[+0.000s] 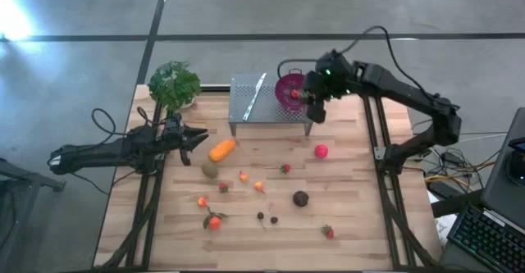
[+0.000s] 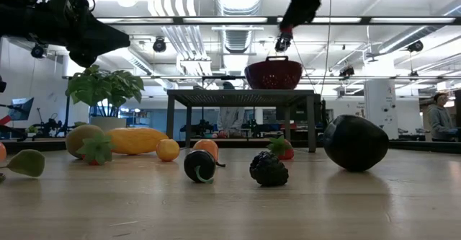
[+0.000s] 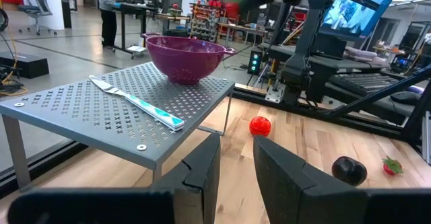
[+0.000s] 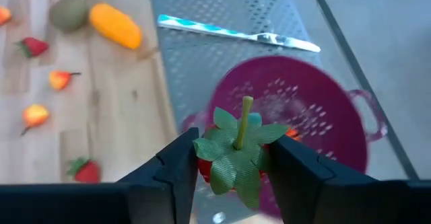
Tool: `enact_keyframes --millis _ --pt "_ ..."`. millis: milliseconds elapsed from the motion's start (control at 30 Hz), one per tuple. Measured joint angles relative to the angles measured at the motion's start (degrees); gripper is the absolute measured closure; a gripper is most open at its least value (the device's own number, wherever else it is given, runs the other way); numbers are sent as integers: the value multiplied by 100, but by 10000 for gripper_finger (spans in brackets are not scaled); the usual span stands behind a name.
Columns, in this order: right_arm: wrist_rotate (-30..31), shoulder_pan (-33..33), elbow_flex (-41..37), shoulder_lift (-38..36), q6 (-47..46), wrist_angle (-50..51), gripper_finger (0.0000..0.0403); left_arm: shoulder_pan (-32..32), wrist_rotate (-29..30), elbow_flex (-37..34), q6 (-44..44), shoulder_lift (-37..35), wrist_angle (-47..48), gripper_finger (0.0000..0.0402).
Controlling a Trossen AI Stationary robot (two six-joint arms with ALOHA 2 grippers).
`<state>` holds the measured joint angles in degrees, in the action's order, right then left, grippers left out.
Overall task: Pick & Place Fruit
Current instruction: Put the red strawberry into the violet strainer bowl on the shelf
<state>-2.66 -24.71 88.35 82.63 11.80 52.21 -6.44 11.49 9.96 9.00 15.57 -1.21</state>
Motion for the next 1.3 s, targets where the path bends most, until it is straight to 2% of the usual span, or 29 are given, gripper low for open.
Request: enact_keyframes --millis 167,333,533,667,933,1167,1300 --pt "-68 -381 614 625 304 220 262 0 0 0 0 -1 -1 305" --pt "-82 -664 1102 1291 481 589 250 0 0 0 1 -2 -2 305" --pt "-69 -1015 1385 1821 528 994 260 0 0 0 -1 -2 0 305" --pt "-56 -1192 1377 1934 529 1090 268 0 -2 0 1 -2 0 305" --pt "-52 -1279 1354 1978 535 1118 245 0 -1 0 1 -2 -2 305" --pt "-49 -1288 1215 1978 535 1046 264 0 -2 0 -1 -2 -1 305" --pt "-49 -1281 1139 1978 515 987 256 0 -1 0 0 -1 -2 305"
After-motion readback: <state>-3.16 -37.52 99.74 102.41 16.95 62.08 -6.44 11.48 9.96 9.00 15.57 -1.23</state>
